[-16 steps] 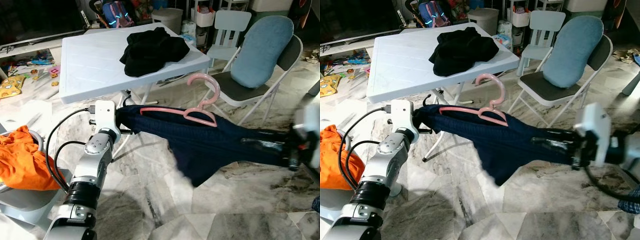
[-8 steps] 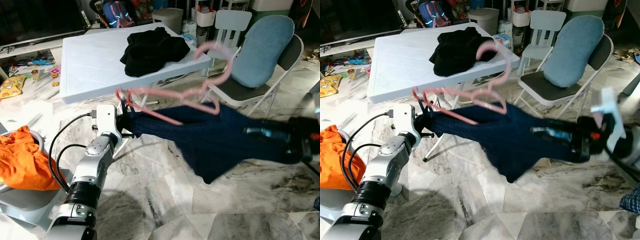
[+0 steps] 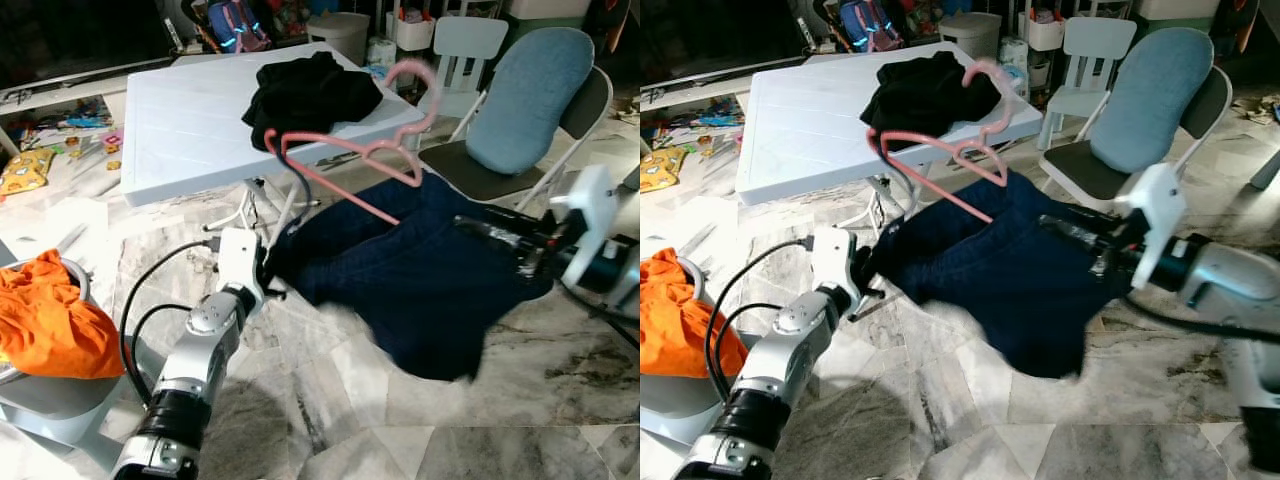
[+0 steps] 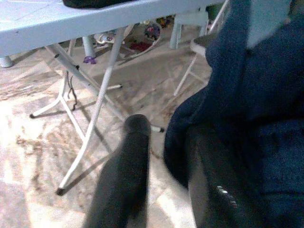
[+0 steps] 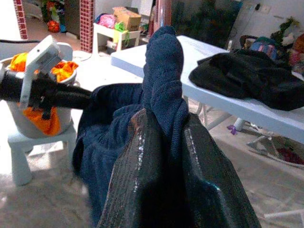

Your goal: Hang hanger

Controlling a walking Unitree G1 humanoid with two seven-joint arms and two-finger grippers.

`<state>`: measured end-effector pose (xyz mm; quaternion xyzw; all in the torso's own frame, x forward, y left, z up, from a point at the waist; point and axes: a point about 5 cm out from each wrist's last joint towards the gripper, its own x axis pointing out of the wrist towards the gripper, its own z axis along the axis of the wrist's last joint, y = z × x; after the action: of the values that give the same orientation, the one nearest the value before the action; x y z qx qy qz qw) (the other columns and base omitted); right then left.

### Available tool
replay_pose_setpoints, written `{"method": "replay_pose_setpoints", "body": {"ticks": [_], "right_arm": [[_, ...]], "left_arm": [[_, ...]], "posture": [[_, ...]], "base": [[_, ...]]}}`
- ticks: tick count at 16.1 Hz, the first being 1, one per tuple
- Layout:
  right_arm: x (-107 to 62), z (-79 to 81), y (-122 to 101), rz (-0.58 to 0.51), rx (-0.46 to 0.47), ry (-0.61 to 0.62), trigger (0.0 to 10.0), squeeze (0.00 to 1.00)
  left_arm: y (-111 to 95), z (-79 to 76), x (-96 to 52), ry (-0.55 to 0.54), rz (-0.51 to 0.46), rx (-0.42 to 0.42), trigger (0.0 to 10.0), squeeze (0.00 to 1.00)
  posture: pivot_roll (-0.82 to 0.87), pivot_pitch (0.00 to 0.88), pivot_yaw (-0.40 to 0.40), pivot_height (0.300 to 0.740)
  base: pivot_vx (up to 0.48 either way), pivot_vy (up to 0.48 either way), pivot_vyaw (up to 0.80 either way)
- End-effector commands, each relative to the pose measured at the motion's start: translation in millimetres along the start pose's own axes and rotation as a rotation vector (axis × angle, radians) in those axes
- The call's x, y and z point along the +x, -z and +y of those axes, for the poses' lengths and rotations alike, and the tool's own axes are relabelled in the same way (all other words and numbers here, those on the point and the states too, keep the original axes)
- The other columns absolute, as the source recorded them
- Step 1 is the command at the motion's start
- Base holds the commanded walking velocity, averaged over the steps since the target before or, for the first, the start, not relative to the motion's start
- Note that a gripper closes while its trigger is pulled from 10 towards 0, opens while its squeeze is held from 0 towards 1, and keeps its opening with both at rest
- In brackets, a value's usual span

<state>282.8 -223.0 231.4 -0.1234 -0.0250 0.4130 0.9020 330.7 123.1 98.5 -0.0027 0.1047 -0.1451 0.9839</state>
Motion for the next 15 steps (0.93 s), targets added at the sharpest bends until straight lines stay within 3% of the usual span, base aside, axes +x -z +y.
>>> {"method": "replay_pose_setpoints", "body": {"ticks": [1,6,8,9,12,13,15], "right_arm": [[4.9,3.0,-9,-0.033,-0.054,-0.006,10.0,0.00],[19.8,7.0,5,0.015,-0.116,0.015,10.0,0.00],[26.0,15.4,13,0.037,-0.129,-0.024,10.0,0.00],[30.4,19.2,20,0.068,-0.153,-0.043,10.0,0.00],[38.3,20.9,31,0.110,-0.145,-0.040,10.0,0.00],[42.4,23.2,41,0.144,-0.165,-0.046,10.0,0.00],[44.5,26.0,53,0.179,-0.176,-0.080,10.0,0.00]], "left_arm": [[-3,4.5,-3.1,-0.005,-0.013,0.034,10.0,1.00],[-4,-6.1,-5.5,0.050,-0.020,0.080,10.0,1.00],[-4,-12.1,-8.0,0.087,-0.035,0.147,10.0,1.00],[-5,-16.8,-11.9,0.138,-0.053,0.227,10.0,1.00],[-8,-27.5,-21.2,0.266,-0.087,0.270,10.0,1.00],[-14,-35.3,-32.3,0.387,-0.129,0.352,10.0,1.00],[-22,-38.4,-48.5,0.508,-0.182,0.376,10.0,1.00]], "posture": [[-0.17,0.000,0.075,0.740],[-0.17,0.000,0.071,0.740],[-0.16,0.000,0.071,0.740],[-0.16,0.000,0.071,0.740],[-0.14,0.004,0.079,0.740],[-0.12,0.012,0.078,0.740],[-0.11,0.010,0.070,0.740]], "base": [[0.000,0.000,0.00],[0.000,0.000,0.00],[0.000,0.000,0.00],[0.000,0.000,0.00],[0.000,0.000,0.00],[0.000,0.000,0.00],[0.000,0.000,0.00]]}}
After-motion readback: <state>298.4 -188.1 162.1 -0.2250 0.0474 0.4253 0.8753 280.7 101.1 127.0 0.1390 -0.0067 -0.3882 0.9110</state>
